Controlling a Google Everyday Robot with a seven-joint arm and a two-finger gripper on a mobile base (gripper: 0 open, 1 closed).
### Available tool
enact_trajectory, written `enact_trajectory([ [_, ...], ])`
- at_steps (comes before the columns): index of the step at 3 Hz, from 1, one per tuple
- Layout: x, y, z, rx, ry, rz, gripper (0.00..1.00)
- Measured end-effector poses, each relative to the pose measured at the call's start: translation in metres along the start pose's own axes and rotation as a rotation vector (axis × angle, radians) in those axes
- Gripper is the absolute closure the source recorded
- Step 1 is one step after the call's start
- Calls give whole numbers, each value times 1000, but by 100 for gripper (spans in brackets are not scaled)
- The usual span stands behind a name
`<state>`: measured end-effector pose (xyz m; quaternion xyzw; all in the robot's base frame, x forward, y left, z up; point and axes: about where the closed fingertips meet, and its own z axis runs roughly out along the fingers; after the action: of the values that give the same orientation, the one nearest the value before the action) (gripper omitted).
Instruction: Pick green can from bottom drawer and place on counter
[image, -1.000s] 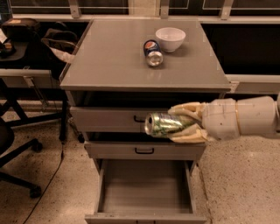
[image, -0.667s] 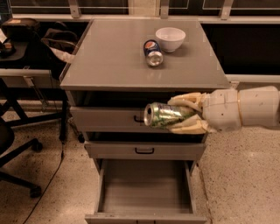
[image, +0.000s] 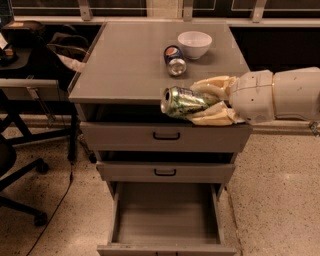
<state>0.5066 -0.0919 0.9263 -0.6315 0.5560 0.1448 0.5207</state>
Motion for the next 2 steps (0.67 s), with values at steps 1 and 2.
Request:
enact_trajectory([
  [1,18,-11,11,20,18,85,100],
  [2,39,-27,22,32,44,145,100],
])
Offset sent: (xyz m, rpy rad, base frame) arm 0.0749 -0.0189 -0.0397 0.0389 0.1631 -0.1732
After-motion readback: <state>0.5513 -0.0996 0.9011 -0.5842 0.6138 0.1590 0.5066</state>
